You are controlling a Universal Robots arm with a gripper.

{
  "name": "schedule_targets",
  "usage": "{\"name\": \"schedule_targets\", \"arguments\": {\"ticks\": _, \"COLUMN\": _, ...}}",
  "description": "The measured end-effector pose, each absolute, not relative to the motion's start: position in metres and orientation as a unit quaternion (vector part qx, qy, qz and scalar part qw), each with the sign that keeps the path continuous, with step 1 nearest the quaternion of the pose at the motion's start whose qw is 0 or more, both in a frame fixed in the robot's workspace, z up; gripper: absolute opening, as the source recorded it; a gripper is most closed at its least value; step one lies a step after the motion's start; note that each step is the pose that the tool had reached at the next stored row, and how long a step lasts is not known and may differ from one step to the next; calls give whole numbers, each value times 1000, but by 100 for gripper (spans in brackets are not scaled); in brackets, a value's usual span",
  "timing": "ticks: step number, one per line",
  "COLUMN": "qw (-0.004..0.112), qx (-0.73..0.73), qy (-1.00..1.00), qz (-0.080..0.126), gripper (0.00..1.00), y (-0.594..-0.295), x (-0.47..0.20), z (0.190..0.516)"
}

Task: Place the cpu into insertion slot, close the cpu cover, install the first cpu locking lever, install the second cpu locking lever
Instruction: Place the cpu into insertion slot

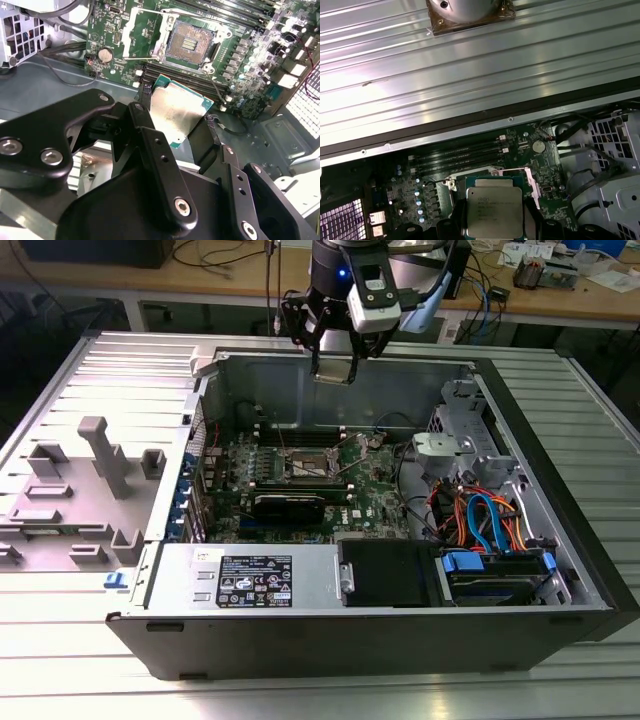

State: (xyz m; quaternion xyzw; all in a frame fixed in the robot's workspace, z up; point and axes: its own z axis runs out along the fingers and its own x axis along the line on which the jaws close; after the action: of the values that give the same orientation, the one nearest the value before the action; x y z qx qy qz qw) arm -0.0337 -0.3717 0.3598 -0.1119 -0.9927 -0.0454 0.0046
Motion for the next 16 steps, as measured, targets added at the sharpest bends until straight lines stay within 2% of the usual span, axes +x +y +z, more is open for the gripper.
{"name": "schedule_targets", "arguments": {"ticks": 16, "qw": 4, "qx": -120, "qy": -992, "qz": -45, "gripper": 55, "y": -372, "x": -34, "z": 360}}
